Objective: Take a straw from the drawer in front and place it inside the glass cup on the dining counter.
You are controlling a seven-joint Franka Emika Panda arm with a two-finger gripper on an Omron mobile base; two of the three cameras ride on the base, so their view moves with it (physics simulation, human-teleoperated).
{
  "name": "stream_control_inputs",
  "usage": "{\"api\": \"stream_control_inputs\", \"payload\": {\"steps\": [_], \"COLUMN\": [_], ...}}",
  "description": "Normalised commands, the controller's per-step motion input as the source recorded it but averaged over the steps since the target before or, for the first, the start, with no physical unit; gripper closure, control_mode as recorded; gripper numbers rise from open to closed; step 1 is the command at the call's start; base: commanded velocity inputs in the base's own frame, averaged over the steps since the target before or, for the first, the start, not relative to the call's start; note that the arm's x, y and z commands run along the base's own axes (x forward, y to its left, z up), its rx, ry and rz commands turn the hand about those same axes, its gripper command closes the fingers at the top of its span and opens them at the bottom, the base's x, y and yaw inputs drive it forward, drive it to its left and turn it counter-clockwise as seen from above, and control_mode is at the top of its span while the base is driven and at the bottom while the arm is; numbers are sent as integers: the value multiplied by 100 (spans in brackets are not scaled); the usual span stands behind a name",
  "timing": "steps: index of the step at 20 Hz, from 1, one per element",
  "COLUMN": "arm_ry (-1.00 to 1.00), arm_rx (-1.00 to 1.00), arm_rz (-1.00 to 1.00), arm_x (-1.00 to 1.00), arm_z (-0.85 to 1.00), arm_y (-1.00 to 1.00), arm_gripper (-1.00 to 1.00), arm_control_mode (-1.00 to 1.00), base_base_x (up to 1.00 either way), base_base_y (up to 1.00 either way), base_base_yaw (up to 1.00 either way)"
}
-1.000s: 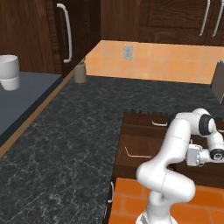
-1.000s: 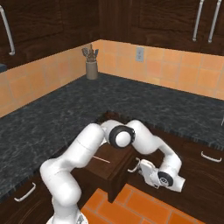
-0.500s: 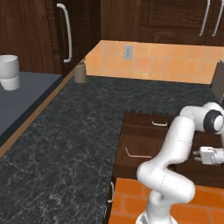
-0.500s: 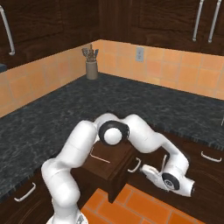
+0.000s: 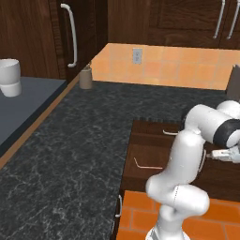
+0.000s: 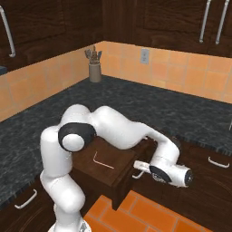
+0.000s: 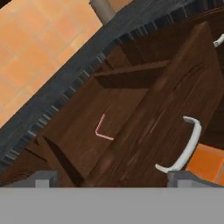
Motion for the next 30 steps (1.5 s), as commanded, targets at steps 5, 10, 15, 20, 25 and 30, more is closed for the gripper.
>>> {"api": "stream_control_inputs", "payload": {"steps": [5, 10, 15, 20, 25, 30], "arm_ry": [16, 42, 38, 18, 14, 14], "arm_rx": [-35, -27, -20, -25, -21, -14], "arm_rz": [-3, -8, -10, -17, -18, -18], "arm_x": [25, 58, 69, 50, 47, 24], "arm_z": [100, 36, -22, -39, -39, -44], "arm_y": [70, 81, 59, 35, 0, -29], "arm_gripper": [-100, -100, -100, -100, -100, -100], "arm_control_mode": [-100, -100, -100, -100, -100, -100], "base_base_x": [0, 0, 0, 0, 0, 0], "base_base_y": [0, 0, 0, 0, 0, 0], "base_base_yaw": [0, 0, 0, 0, 0, 0]}}
